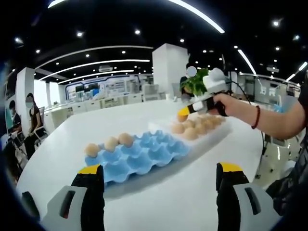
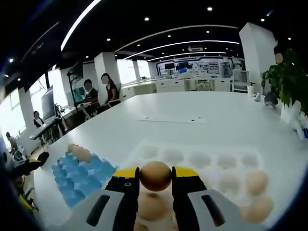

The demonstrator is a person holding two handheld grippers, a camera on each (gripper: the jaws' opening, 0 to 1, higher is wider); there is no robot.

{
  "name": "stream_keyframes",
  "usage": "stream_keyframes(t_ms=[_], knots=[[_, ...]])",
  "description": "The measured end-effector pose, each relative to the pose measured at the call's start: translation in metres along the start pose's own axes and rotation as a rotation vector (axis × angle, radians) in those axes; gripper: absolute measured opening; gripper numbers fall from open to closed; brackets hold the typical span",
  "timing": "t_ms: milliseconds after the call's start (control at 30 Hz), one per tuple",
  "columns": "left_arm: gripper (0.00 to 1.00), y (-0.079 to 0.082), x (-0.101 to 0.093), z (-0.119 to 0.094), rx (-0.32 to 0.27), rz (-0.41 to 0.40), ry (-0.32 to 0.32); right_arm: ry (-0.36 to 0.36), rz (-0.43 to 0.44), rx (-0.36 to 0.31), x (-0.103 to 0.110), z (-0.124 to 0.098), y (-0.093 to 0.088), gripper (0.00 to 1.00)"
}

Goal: Place the egg into an empty slot of the egg tray after lifting it from the table, then release the egg inside the slot.

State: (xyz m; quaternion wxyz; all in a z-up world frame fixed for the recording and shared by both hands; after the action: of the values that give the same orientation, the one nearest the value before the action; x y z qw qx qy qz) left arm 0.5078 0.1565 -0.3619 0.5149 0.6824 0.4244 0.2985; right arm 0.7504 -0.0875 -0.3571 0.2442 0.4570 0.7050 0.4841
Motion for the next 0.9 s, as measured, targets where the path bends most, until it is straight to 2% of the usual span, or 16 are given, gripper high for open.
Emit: stream_keyframes(t_ms=[900], knots=[[0.98, -0.003, 0.007, -0.003, 0.004, -0.004, 0.006, 0.111, -0.078, -0.012, 0.051, 0.015, 0.003, 0.27]])
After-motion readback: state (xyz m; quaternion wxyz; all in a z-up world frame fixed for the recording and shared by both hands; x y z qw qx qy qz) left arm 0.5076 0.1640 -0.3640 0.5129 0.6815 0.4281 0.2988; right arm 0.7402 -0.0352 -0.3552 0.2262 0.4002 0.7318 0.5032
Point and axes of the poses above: the point that each gripper's makers call its tool centre point, and the gripper's own axes: z roughly forward along the fingers, x roughly to its left, y roughly out of its top, the point moved 9 cm from there along -z, roughly backward along the fingers, and after that the axes turned 10 degrees about -y, right-handed, at the moved point
